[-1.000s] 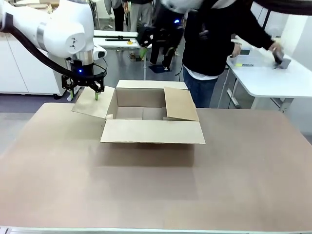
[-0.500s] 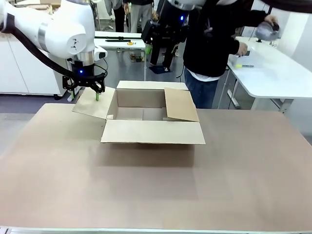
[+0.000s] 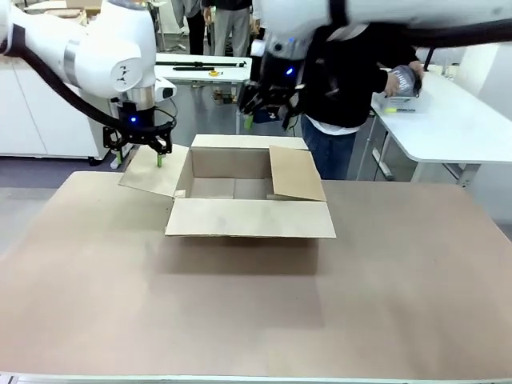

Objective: Pack the gift set into the box.
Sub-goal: Place both hands on the side flaps of the Package Box and spread them outward.

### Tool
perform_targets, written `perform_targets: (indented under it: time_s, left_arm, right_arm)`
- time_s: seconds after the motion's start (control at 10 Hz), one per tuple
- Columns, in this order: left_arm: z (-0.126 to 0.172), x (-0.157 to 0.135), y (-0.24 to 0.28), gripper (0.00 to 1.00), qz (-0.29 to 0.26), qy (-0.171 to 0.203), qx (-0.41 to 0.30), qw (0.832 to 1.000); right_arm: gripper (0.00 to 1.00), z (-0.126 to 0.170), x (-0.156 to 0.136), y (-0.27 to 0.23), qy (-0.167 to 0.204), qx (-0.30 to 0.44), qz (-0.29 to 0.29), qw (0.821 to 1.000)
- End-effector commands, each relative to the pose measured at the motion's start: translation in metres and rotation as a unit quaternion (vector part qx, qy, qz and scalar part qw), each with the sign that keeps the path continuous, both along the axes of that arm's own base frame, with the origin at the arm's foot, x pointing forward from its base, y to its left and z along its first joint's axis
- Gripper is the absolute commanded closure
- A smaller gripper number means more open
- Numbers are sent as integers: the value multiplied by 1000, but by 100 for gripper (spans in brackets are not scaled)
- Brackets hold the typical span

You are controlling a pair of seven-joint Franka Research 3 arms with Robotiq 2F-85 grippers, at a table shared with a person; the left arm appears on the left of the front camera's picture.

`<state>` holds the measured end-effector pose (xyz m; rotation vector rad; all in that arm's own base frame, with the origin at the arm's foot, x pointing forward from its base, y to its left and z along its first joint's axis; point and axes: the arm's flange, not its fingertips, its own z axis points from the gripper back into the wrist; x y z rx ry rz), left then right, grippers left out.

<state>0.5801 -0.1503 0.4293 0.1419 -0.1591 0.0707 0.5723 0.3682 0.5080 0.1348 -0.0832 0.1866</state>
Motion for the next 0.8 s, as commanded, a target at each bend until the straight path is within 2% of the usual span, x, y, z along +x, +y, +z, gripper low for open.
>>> perform_targets:
  time_s: [0.0, 0.1, 0.2, 0.4, 0.7]
  left_arm:
    - [0, 0, 2, 0, 3, -6, 9, 1000]
    - [0, 0, 2, 0, 3, -6, 9, 1000]
    - [0, 0, 2, 0, 3, -6, 9, 1000]
    - [0, 0, 2, 0, 3, -6, 9, 1000]
    - [0, 0, 2, 0, 3, -6, 9, 1000]
  right_arm:
    - [0, 4, 15, 36, 14, -31, -39, 999]
    - [0, -9, 19, 42, 26, -61, -71, 995]
    - [0, -22, 24, 47, 21, -100, -100, 990]
    - [0, -45, 30, 49, 55, -123, -121, 984]
    - [0, -87, 36, 29, 36, -182, -190, 964]
